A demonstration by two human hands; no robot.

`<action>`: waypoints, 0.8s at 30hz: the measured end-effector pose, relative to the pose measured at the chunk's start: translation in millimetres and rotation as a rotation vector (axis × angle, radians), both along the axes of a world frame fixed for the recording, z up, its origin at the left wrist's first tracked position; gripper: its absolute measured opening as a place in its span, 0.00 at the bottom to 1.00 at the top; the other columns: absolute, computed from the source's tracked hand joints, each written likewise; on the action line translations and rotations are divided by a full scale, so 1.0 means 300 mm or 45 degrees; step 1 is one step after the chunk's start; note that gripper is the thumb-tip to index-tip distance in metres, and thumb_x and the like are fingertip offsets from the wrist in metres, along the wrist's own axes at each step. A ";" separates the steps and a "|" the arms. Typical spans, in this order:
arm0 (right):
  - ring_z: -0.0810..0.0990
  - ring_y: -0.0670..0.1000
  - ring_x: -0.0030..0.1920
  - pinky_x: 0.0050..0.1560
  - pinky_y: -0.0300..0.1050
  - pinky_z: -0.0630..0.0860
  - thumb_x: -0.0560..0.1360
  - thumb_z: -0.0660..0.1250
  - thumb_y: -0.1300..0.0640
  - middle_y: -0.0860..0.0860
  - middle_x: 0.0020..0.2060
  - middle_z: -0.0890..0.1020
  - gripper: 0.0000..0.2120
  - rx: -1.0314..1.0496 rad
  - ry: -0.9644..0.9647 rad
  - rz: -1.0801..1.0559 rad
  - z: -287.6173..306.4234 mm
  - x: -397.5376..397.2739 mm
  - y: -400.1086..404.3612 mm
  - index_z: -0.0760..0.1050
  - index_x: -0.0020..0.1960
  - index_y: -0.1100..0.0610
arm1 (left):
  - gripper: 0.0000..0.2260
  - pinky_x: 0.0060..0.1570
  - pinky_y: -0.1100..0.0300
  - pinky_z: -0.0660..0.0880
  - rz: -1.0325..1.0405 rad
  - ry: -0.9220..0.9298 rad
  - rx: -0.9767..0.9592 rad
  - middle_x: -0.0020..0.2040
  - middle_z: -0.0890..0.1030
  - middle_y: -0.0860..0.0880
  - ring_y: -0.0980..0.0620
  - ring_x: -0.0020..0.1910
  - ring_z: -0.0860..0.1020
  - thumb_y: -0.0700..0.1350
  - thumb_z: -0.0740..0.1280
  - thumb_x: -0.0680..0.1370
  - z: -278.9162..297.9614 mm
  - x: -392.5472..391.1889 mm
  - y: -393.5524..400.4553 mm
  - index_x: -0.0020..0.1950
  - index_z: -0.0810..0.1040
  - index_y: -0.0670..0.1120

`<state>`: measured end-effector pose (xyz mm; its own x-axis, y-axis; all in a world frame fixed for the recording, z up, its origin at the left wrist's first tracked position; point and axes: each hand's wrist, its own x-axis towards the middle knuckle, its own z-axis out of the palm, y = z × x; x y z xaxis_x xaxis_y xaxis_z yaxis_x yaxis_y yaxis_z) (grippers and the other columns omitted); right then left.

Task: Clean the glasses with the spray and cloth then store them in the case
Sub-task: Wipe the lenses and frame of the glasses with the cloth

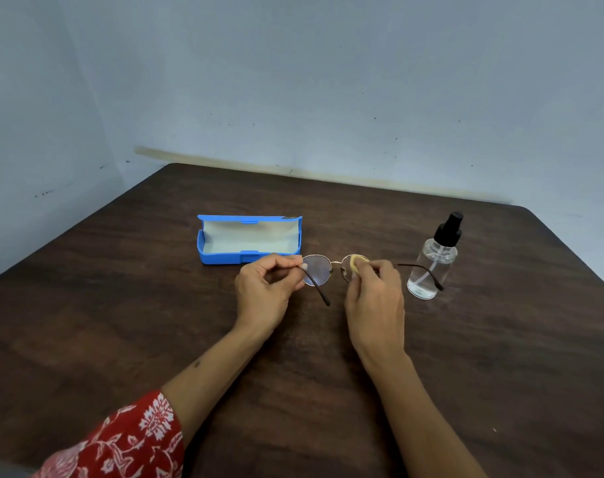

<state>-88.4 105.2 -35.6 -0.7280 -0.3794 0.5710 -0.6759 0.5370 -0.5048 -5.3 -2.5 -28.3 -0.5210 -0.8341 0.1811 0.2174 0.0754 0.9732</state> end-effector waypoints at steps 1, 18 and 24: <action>0.75 0.57 0.51 0.41 0.50 0.74 0.75 0.63 0.66 0.56 0.50 0.77 0.13 -0.011 0.019 0.062 -0.001 0.004 -0.002 0.78 0.58 0.61 | 0.07 0.41 0.58 0.81 -0.001 0.001 -0.001 0.42 0.84 0.47 0.52 0.42 0.83 0.33 0.72 0.70 0.000 0.001 -0.001 0.39 0.82 0.45; 0.74 0.56 0.52 0.42 0.47 0.72 0.75 0.63 0.66 0.55 0.50 0.76 0.13 0.002 0.019 0.110 -0.004 -0.008 0.008 0.77 0.59 0.61 | 0.08 0.38 0.62 0.80 0.018 -0.007 0.011 0.41 0.84 0.50 0.54 0.41 0.83 0.33 0.72 0.70 0.004 0.003 -0.010 0.40 0.82 0.45; 0.75 0.59 0.49 0.35 0.47 0.71 0.74 0.64 0.68 0.58 0.50 0.76 0.13 0.010 0.068 -0.007 0.000 -0.010 -0.002 0.77 0.57 0.63 | 0.09 0.40 0.58 0.81 -0.024 0.004 0.010 0.41 0.85 0.50 0.51 0.43 0.84 0.33 0.72 0.70 -0.003 -0.003 -0.007 0.38 0.82 0.47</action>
<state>-91.6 104.7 -35.7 -0.6989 -0.3798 0.6061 -0.6985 0.5447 -0.4641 -6.3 -4.5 -29.1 -0.5362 -0.8255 0.1761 0.2220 0.0634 0.9730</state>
